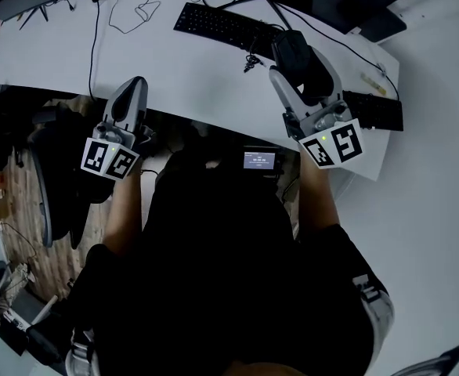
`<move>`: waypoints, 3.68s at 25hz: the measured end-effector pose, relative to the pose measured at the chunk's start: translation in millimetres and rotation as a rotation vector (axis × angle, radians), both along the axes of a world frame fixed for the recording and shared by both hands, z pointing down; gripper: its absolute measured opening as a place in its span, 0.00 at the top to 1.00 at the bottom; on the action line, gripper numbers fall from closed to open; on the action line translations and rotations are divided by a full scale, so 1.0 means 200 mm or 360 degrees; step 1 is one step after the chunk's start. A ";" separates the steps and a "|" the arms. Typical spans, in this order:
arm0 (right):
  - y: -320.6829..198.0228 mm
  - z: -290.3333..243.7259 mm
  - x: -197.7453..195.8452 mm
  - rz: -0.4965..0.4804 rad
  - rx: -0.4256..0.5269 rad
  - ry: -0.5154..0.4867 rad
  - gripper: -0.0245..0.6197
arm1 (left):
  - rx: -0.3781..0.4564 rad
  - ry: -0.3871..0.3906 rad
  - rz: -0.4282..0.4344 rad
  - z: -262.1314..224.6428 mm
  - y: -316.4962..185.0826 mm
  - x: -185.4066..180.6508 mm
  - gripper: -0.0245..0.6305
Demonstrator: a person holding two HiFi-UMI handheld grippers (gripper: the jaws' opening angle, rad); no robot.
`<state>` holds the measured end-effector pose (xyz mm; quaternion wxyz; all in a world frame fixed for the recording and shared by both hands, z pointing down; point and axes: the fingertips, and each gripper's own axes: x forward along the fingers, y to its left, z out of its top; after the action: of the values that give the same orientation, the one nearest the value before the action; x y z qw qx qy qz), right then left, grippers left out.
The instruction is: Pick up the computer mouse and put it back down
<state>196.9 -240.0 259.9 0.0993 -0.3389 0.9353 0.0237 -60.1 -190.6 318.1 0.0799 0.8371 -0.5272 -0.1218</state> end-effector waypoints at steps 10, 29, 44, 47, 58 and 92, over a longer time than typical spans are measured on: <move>0.10 0.02 0.10 0.0199 -0.0056 0.0058 0.48 | 0.0045 -0.0099 -0.0039 -0.08 -0.01 -0.11 0.97; 0.13 0.11 -0.06 0.0283 -0.0160 0.0122 0.48 | 0.0000 -0.0184 -0.0167 0.05 -0.06 -0.34 0.97; -0.06 0.20 -0.26 0.0110 -0.0205 0.0173 0.49 | -0.0030 -0.0147 -0.0185 0.18 -0.07 -0.39 0.97; -0.13 0.22 -0.38 0.0033 -0.0211 0.0188 0.48 | -0.0057 -0.0137 -0.0206 0.23 -0.08 -0.43 0.97; -0.41 0.19 -0.95 -0.0298 -0.0107 0.0143 0.48 | -0.0152 -0.0084 -0.0331 0.37 -0.05 -0.59 0.97; -0.23 1.94 -0.54 -0.0136 -0.0831 0.1114 0.48 | -0.0588 -0.0051 -0.0045 0.99 -0.01 -0.23 0.97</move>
<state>89.1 -285.9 648.2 -0.3116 -0.2854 0.9004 -0.1041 -106.0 -192.7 515.4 0.2222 0.8025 -0.5536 -0.0108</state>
